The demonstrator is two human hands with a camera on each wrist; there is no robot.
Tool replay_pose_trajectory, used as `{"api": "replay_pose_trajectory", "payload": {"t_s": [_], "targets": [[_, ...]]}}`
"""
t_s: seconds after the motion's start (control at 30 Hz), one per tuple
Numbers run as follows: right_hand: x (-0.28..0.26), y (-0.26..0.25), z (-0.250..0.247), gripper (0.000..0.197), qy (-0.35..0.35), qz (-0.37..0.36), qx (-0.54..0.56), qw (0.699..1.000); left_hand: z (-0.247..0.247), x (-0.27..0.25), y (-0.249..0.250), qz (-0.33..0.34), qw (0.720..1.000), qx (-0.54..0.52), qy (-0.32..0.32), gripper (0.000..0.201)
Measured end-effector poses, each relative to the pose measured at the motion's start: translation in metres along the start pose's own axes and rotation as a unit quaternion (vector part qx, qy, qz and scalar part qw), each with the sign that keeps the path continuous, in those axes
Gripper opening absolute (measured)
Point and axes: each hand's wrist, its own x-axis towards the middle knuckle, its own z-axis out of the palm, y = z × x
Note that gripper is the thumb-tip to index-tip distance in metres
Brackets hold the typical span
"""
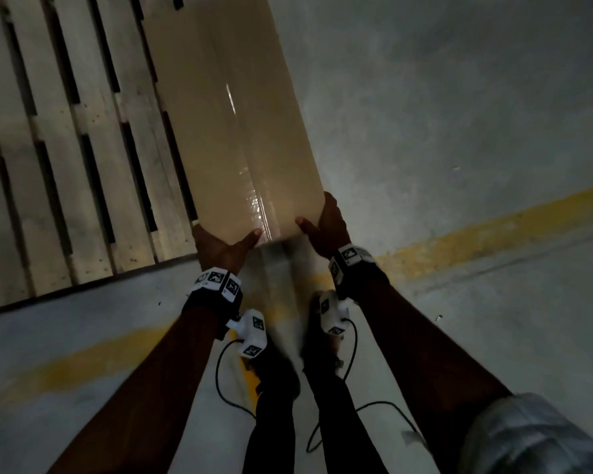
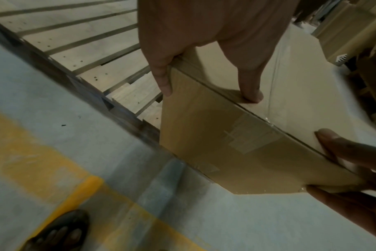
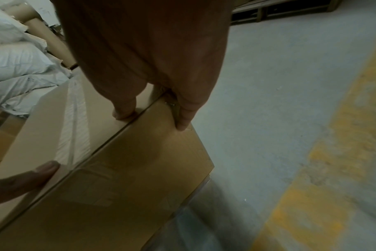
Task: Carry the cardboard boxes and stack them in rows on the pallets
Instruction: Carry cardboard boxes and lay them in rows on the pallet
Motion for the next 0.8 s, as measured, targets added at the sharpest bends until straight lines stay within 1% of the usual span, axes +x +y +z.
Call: {"api": "replay_pose_trajectory", "payload": {"t_s": [0.07, 0.13, 0.23, 0.3, 0.37, 0.5, 0.57, 0.67, 0.77, 0.8], "targets": [[-0.001, 0.001, 0.001, 0.09, -0.004, 0.001, -0.008, 1.0, -0.005, -0.001, -0.006, 0.0, 1.0, -0.001, -0.015, 0.132], [0.001, 0.003, 0.001, 0.089, -0.011, -0.003, -0.019, 1.0, -0.014, 0.003, -0.014, -0.004, 0.999, 0.008, -0.032, 0.121], [0.005, 0.005, 0.0, 0.088, -0.012, -0.011, -0.05, 0.999, -0.028, 0.016, -0.022, 0.002, 0.998, 0.018, -0.059, 0.112], [0.005, 0.008, 0.001, 0.089, -0.01, -0.012, -0.062, 0.998, -0.037, 0.019, -0.028, -0.006, 0.997, 0.029, -0.073, 0.096], [0.005, 0.009, 0.001, 0.088, -0.002, -0.02, -0.062, 0.998, -0.042, 0.022, -0.032, -0.006, 0.997, 0.018, -0.075, 0.082], [0.007, 0.008, 0.001, 0.089, 0.003, -0.024, -0.061, 0.998, -0.047, 0.019, -0.043, 0.011, 0.998, -0.008, -0.065, 0.063], [0.007, 0.008, 0.0, 0.087, 0.005, -0.027, -0.063, 0.998, -0.046, 0.015, -0.047, 0.016, 0.997, -0.017, -0.075, 0.059], [0.007, 0.007, -0.001, 0.084, 0.007, -0.031, -0.067, 0.997, -0.044, 0.014, -0.049, 0.037, 0.996, -0.005, -0.078, 0.064], [0.005, 0.005, -0.001, 0.084, 0.01, -0.024, -0.065, 0.998, -0.039, 0.017, -0.05, 0.052, 0.996, 0.007, -0.068, 0.056], [0.004, 0.004, -0.001, 0.085, 0.011, -0.022, -0.065, 0.998, -0.038, 0.017, -0.051, 0.057, 0.996, 0.006, -0.069, 0.056]]}}
